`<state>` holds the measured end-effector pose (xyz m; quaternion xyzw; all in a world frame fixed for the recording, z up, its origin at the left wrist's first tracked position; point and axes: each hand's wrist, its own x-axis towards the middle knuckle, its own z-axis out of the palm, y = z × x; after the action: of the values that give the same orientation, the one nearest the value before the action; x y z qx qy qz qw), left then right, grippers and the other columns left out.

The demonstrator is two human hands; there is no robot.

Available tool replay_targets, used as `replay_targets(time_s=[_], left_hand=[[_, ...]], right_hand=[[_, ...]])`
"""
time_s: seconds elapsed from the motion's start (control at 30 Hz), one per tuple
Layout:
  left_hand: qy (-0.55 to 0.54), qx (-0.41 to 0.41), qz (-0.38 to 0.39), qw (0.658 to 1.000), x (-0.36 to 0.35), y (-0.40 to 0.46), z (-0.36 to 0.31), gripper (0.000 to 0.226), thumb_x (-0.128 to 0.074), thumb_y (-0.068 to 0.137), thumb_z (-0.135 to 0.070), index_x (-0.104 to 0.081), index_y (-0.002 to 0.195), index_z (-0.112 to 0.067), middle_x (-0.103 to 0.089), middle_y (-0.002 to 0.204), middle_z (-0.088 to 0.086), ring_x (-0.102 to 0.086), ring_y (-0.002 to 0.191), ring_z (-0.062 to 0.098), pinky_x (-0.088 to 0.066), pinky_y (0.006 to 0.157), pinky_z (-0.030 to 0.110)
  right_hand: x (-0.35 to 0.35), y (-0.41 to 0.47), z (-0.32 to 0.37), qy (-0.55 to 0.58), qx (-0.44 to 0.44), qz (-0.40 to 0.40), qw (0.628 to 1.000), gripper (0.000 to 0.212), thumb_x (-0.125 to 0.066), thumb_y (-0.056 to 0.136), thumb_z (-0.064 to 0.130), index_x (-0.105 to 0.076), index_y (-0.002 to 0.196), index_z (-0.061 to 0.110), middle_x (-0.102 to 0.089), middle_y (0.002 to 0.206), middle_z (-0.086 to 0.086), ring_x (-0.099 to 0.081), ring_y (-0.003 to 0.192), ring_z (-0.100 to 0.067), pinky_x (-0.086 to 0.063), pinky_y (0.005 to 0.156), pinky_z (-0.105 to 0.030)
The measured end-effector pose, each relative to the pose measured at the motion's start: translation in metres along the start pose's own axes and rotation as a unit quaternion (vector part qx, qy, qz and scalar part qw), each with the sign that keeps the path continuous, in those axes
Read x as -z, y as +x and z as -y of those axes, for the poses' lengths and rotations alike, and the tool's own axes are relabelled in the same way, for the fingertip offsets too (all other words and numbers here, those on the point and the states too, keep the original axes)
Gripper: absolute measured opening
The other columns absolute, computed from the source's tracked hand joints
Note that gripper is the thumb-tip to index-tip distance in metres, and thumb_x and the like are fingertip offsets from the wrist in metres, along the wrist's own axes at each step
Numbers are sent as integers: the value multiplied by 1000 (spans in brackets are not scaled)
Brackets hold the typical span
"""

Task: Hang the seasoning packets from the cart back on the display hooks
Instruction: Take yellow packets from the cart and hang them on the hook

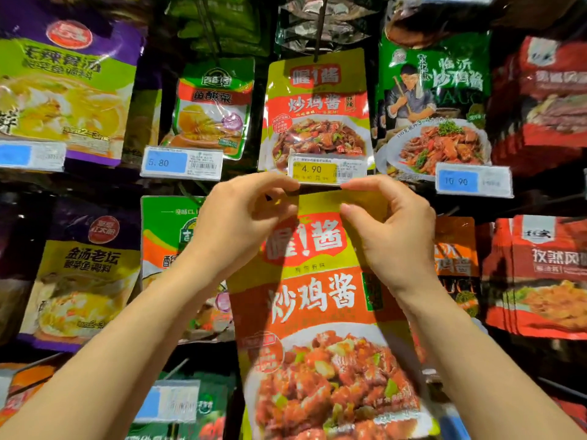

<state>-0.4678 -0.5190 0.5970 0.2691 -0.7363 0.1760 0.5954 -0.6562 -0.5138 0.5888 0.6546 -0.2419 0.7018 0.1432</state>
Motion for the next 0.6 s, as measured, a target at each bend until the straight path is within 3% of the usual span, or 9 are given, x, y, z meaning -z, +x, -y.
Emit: replay_targets(time_s=[0.07,0.17,0.23,0.33,0.5,0.6], left_hand=[[-23,47,31,998,1,-5,8,26,-71,79,-26,-65,102,-36,-64,91,-15,-61,87,1,-51,76,25],[-124,125,57,983,-2,-17,22,30,-76,72,-26,-65,94,-41,-68,89,-11,-65,79,5,-52,65,31],[-191,155,27,969,-6,-24,25,31,-76,70,-21,-64,94,-37,-71,81,-4,-66,69,11,-51,55,25],[-235,158,-34,958,-11,-22,23,29,-73,74,-14,-63,95,-31,-72,74,0,-70,70,14,-50,52,20],[-178,121,-90,972,-12,5,28,27,-76,75,-19,-67,94,-35,-71,75,6,-70,72,23,-57,65,46],[-162,118,-105,974,-14,17,31,27,-78,73,-23,-65,89,-41,-71,78,5,-70,73,22,-57,65,48]], right_hand=[[3,1,-3,-29,8,-8,1000,20,-69,79,9,-69,91,25,-63,85,23,-61,85,2,-47,74,-11],[9,2,-9,-44,0,-11,999,21,-69,79,9,-70,91,25,-61,84,26,-60,85,2,-47,77,-12],[11,4,-12,-41,-17,-9,999,20,-69,79,10,-69,91,26,-62,85,24,-62,83,0,-50,77,-18],[11,9,-16,-35,-36,-1,999,18,-69,80,12,-68,91,27,-61,84,24,-62,82,4,-54,76,-24],[5,25,-26,14,-72,-23,997,33,-72,76,15,-58,86,43,-64,92,13,-66,85,-15,-56,74,-45],[0,29,-31,25,-83,-30,996,33,-70,72,23,-52,85,47,-64,98,6,-66,88,-20,-56,73,-48]])
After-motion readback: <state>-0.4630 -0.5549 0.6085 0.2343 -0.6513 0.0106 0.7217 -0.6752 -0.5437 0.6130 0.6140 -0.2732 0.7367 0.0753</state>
